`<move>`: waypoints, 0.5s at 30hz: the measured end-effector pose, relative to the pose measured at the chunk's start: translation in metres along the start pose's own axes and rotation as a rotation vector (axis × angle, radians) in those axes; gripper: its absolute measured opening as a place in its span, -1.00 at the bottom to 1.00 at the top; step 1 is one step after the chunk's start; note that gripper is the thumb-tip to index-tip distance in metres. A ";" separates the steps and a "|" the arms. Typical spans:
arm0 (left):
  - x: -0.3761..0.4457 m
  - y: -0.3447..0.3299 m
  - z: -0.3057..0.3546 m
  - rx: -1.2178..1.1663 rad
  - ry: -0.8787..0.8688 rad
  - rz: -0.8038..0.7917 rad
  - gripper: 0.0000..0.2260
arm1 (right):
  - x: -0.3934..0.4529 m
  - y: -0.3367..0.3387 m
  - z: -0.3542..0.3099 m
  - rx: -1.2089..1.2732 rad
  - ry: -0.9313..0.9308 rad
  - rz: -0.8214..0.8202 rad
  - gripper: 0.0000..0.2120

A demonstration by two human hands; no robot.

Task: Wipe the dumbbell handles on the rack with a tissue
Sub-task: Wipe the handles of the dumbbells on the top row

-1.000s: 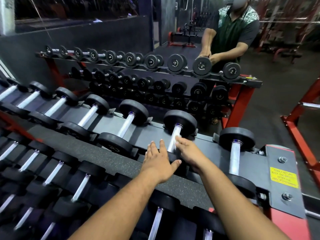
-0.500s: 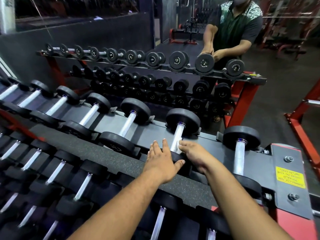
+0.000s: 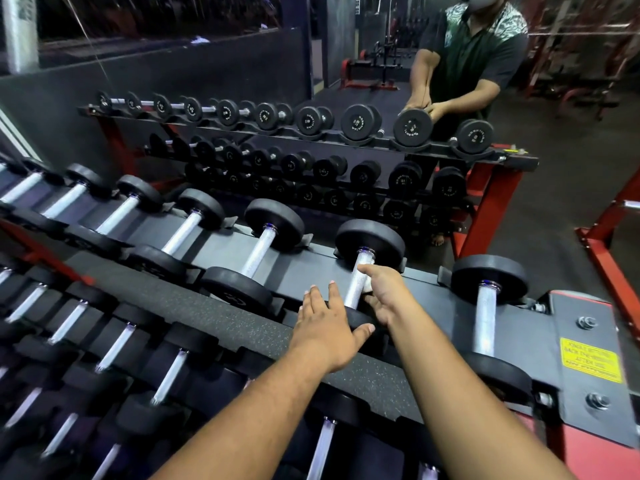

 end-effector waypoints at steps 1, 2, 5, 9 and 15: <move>0.000 -0.001 0.000 0.000 -0.002 0.003 -0.08 | 0.001 0.000 0.000 0.000 0.022 0.030 -0.90; 0.000 -0.001 0.000 0.002 -0.003 0.006 -0.08 | 0.003 -0.001 0.000 0.009 0.026 0.049 -0.82; 0.000 0.000 0.001 0.006 0.000 0.003 -0.08 | 0.007 -0.007 -0.003 0.077 -0.084 0.005 -0.74; 0.000 0.000 0.001 -0.004 0.001 0.002 -0.08 | 0.005 -0.006 -0.003 0.146 -0.162 -0.028 -0.89; 0.000 0.000 0.001 -0.004 0.001 -0.004 -0.08 | 0.009 0.006 0.001 0.087 0.011 0.066 -0.91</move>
Point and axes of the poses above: each hand's wrist, its own x-axis towards the middle knuckle, its own y-axis out of the back of the hand, z = x × y, the point moved 2 cm from there along x, towards the middle knuckle, and after that the axes turned 6 degrees about z, right-handed, at the moved point
